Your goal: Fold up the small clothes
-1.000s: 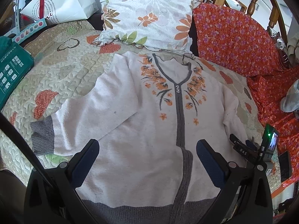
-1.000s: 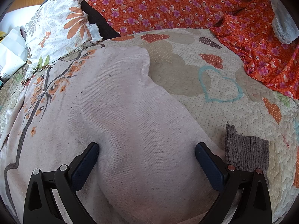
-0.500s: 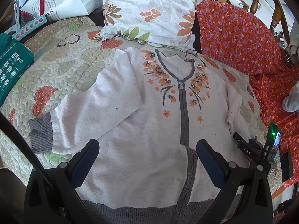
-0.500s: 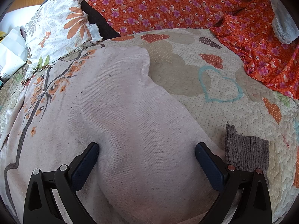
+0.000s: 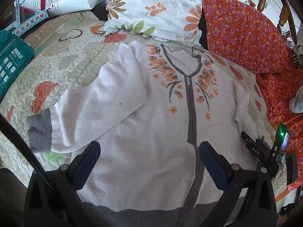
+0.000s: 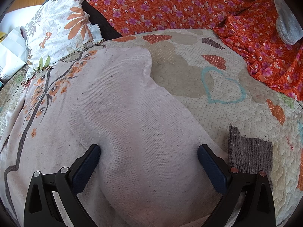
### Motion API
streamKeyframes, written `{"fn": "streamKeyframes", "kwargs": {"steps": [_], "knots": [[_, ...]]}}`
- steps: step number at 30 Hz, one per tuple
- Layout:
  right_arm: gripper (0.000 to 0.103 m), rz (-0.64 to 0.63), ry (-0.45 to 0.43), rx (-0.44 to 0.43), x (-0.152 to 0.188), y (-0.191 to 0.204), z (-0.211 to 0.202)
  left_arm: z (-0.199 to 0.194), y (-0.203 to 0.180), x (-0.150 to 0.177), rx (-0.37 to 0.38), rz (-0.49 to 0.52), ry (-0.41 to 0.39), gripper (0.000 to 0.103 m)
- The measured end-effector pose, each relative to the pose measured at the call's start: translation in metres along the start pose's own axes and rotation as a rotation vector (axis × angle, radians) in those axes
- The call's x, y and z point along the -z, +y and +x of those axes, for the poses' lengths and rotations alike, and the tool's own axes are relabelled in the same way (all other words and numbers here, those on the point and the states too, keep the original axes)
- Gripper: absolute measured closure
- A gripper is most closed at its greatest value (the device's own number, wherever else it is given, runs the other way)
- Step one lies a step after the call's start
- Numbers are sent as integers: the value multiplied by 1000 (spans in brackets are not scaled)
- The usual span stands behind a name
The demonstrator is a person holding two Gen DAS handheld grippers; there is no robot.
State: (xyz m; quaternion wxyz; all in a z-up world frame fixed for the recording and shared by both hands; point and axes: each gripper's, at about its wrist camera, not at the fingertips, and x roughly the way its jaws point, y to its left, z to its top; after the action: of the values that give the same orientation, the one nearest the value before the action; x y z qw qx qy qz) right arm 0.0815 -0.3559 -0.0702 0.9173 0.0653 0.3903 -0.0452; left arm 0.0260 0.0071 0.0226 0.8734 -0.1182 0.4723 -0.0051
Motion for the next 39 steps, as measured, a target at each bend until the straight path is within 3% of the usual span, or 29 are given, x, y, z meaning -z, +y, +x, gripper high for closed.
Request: {"fn": "streamKeyframes", "kwargs": {"steps": [22,34,39], "knots": [[0,0,1,0,0,0,0,25,-14,3,-3,44,49,0],[0,-1,1,0,0,0,0,11,-15,2,6,36,14,0],[0,0,0,0,0,0,0,2,-5,-2,-45,41,-18,0]]}}
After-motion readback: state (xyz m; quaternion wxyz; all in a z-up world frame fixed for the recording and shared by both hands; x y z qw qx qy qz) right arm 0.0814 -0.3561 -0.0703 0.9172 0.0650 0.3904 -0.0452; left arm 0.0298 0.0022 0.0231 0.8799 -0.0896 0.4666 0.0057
